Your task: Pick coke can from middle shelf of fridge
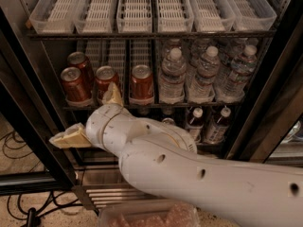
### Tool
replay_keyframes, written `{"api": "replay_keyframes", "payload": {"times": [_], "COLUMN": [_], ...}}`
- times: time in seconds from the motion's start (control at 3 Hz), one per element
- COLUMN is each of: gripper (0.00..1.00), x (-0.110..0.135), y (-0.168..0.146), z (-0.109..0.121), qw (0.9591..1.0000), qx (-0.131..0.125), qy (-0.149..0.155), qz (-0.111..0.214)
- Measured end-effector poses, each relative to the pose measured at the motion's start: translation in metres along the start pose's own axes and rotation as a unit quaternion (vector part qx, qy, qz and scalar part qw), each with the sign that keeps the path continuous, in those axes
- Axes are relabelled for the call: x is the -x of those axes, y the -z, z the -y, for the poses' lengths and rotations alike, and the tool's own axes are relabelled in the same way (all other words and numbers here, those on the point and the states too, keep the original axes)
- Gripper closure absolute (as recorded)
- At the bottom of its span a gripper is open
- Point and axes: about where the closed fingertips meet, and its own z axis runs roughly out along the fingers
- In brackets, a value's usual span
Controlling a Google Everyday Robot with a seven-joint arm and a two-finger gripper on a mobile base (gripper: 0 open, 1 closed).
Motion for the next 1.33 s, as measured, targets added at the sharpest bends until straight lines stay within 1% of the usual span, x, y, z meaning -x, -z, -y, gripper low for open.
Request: {"api": "replay_keyframes", "payload": {"times": [0.33, 0.67, 1.0, 1.33], "gripper": [0.00, 0.00, 0.00, 0.00], "x": [0.006, 0.020, 0.022, 0.027], "y": [-0.030, -0.059, -0.058, -0.038], "z": [-0.004, -0.012, -0.013, -0.030], "qw": [0.9987, 0.9960, 0.9960, 0.9970], "qx": [-0.017, -0.035, -0.035, -0.041], "qy": [-0.024, -0.035, -0.034, -0.018], "qz": [0.041, 0.075, 0.075, 0.063]}}
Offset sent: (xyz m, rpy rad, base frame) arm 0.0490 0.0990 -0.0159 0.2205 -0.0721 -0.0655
